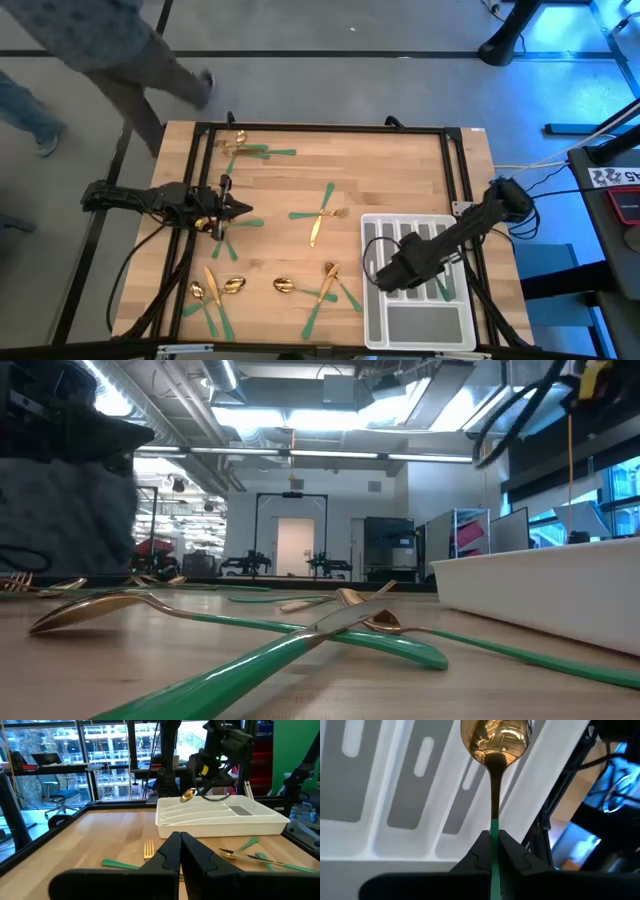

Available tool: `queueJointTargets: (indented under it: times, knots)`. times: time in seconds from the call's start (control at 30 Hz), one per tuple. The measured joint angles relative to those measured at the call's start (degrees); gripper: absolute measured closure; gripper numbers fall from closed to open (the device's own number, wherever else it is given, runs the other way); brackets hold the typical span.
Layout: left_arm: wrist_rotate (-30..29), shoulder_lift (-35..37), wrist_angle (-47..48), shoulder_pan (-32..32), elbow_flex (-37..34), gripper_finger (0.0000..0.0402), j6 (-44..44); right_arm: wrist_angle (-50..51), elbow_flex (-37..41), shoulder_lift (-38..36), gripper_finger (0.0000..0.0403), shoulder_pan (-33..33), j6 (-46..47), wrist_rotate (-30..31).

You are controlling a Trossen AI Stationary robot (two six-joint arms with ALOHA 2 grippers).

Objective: Sort silverware
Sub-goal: Put the middle right green spoon into the silverware rack

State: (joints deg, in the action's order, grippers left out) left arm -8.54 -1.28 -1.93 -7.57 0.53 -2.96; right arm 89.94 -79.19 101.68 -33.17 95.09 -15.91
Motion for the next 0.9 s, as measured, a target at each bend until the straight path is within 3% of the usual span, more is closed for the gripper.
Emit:
queueJointTargets:
  times: [0.3, 0.43, 0.57, 0.7, 0.83, 0.9]
  knots:
    - [0.0, 0.0, 0.0, 0.0, 0.0, 0.0402, -0.5, 0.1, -5.9, 6.0, 0.0398, -0.5, -4.8, 5.6]
    - [0.0, 0.0, 0.0, 0.0, 0.0, 0.0402, -0.4, -1.9, -9.7, 5.7, 0.0398, -3.8, -5.4, 18.3]
    - [0.0, 0.0, 0.0, 0.0, 0.0, 0.0402, -0.3, -15.7, -9.8, 4.0, 0.0398, -8.4, -7.0, 33.2]
    - [1.5, 0.0, -0.5, 0.0, 0.0, 0.0402, -0.4, -25.6, -7.5, 3.2, 0.0398, -11.3, -8.0, 42.6]
    - [13.0, -0.1, -6.4, 0.0, 0.0, 0.0402, -3.8, -38.2, -3.2, 1.8, 0.0398, -12.4, -14.1, 51.9]
    - [17.2, -1.0, -12.4, 0.0, 0.0, 0.0402, -4.9, -48.5, -0.4, 0.7, 0.0398, -11.9, -19.9, 53.8]
